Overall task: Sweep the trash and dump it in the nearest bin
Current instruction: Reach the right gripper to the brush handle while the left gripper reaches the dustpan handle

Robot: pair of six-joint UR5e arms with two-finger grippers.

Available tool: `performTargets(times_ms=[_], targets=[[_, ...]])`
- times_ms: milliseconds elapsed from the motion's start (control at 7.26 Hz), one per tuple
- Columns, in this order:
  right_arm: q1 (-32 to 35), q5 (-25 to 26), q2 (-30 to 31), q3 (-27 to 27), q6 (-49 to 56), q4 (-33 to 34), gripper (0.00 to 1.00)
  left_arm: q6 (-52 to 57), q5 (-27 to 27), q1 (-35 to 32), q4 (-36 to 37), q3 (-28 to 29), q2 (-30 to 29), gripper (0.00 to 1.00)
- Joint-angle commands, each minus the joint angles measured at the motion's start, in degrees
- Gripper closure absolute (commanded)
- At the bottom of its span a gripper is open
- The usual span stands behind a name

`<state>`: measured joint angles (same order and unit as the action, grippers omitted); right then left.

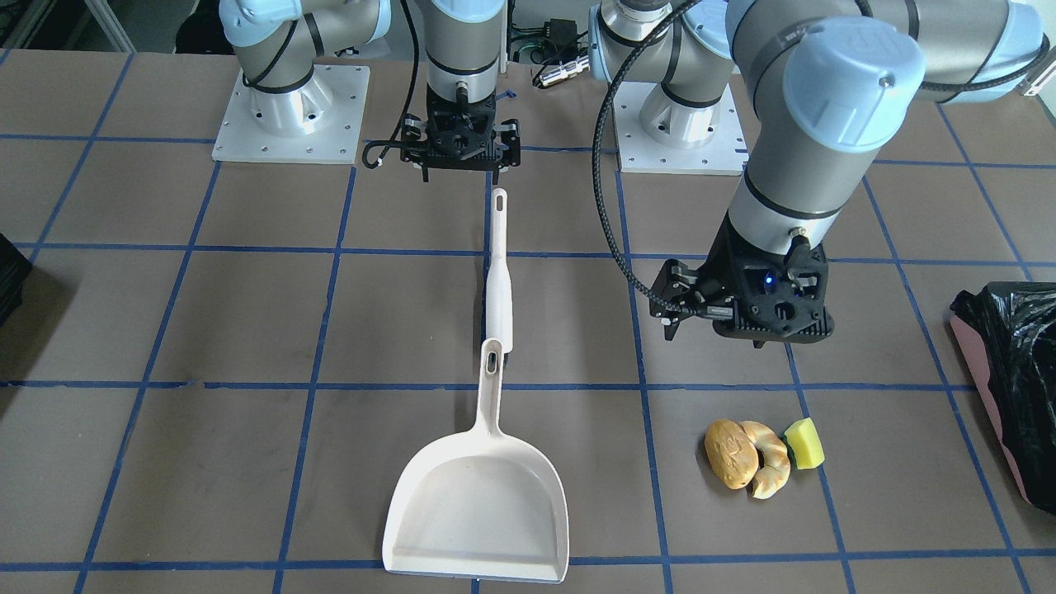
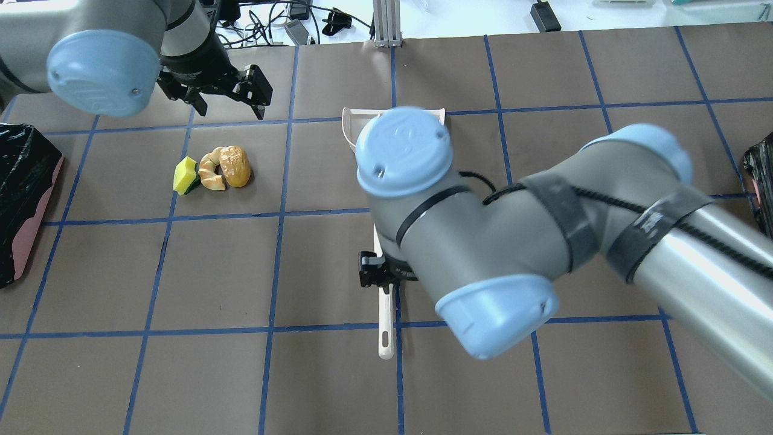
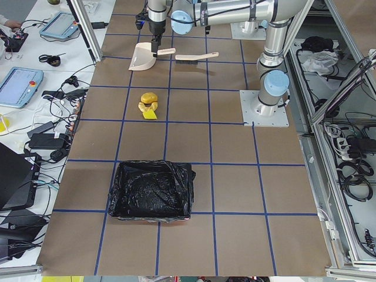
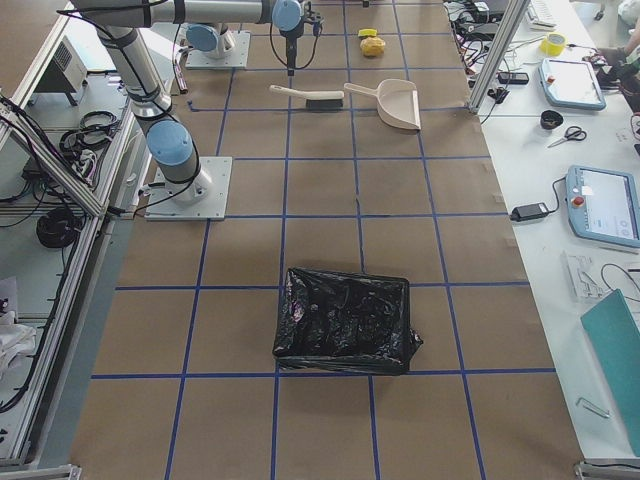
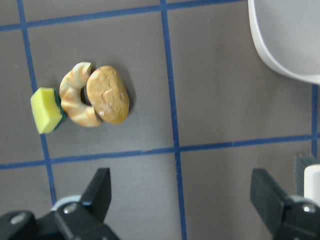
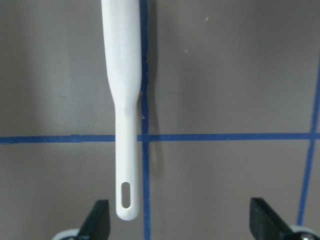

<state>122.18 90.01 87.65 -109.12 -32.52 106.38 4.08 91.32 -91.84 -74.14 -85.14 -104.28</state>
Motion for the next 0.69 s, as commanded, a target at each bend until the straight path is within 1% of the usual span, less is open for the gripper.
performTargets(times_ms=[0,276,413,551], targets=[[5.9,-3.9,-7.3,-3.0,-10.6,9.2,0.07,-3.7,-1.3,-4.8,4.2,4.0,-7.6,0.0],[6.3,-3.6,-8.1,-3.4,-9.8,9.5,0.15,-9.0,-1.5,-9.3,5.1,4.9,-10.7,0.0],[6.3,-3.4,-8.2,-3.8,-6.8,9.4,0.15,-12.1,-1.5,-11.0,5.1,4.7,-11.5,0.0],[5.1,-3.3,-7.9,-4.6,-6.1,9.4,0.15,-12.7,-1.5,-11.6,4.8,3.9,-11.6,0.0]])
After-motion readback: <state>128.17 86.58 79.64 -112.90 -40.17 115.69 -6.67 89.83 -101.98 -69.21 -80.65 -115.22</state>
